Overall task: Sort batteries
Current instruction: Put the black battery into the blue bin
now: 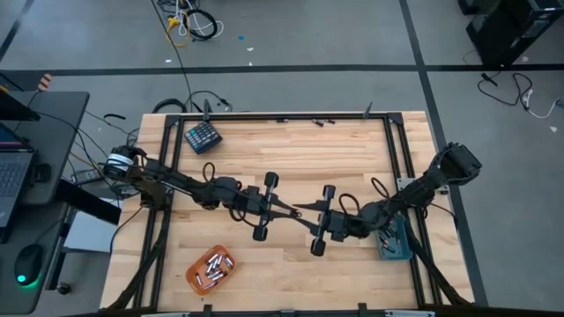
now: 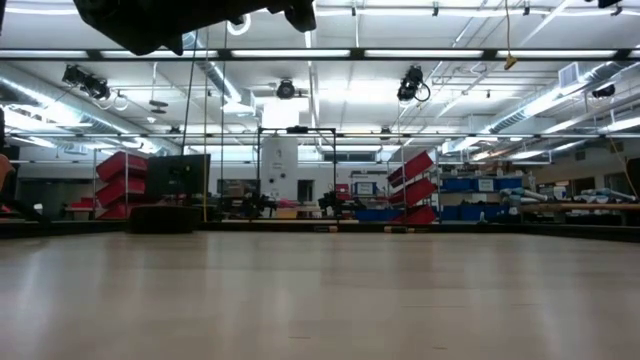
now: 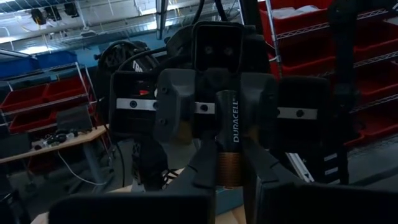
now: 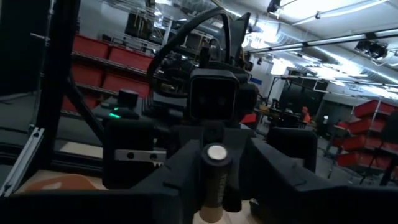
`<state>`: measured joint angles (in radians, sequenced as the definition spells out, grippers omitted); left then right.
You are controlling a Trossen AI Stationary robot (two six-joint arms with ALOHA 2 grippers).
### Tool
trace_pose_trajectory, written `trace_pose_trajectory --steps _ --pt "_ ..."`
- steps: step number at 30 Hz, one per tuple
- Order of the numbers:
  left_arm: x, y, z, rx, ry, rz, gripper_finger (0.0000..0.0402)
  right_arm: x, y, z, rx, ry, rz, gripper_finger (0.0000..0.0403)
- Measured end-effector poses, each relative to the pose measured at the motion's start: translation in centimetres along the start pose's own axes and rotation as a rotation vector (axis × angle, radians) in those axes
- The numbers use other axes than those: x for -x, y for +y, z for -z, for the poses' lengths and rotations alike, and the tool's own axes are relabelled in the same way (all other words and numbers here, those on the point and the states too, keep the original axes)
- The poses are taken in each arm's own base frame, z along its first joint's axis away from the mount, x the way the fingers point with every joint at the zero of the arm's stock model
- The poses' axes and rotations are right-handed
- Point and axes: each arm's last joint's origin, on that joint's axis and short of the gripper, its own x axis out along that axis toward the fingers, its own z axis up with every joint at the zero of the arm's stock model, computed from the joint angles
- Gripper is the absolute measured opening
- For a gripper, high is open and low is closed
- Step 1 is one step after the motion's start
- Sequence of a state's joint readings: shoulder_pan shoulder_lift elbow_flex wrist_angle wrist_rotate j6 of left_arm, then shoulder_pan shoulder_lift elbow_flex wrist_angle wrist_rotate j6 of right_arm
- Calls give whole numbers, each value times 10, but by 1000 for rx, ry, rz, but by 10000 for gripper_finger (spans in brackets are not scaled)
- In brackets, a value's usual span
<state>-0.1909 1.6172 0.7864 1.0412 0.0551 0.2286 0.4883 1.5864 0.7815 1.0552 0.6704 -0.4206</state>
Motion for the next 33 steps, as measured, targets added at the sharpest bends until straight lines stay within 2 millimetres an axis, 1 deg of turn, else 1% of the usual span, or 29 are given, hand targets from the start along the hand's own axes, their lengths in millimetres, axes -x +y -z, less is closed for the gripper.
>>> trace_pose_trajectory --steps 3,6,10,13,17,20,22,24,26,28,30,31,33 --pt "0 0 0 28 2 -4 45 -1 -1 0 3 0 0 85" --pt "0 1 0 58 9 -18 76 -1 -1 1 10 5 -2 38" --pt "0 0 3 68 41 -25 116 1 0 0 35 13 23 37" --pt "0 1 7 84 89 -49 137 7 1 -8 29 15 67 37" --pt "1 1 15 105 177 -118 152 25 0 -28 -1 72 170 37" --pt "3 1 21 131 241 -166 157 47 -2 -43 -47 160 236 37" --pt "3 2 23 146 270 -190 157 64 -7 -50 -91 223 221 37" --pt "4 1 25 151 291 -201 158 82 -16 -53 -196 275 143 37" --pt "4 1 26 151 296 -200 158 97 -30 -55 -365 347 32 37" --pt "4 1 26 151 296 -200 158 111 -43 -51 -512 474 -61 37" --pt "4 1 26 151 296 -200 158 125 -51 -42 -601 677 -188 37" --pt "4 1 26 151 296 -200 158 132 -54 -36 -640 795 -221 37" --pt "4 1 26 151 297 -200 158 147 -61 -26 -728 1052 -221 37"
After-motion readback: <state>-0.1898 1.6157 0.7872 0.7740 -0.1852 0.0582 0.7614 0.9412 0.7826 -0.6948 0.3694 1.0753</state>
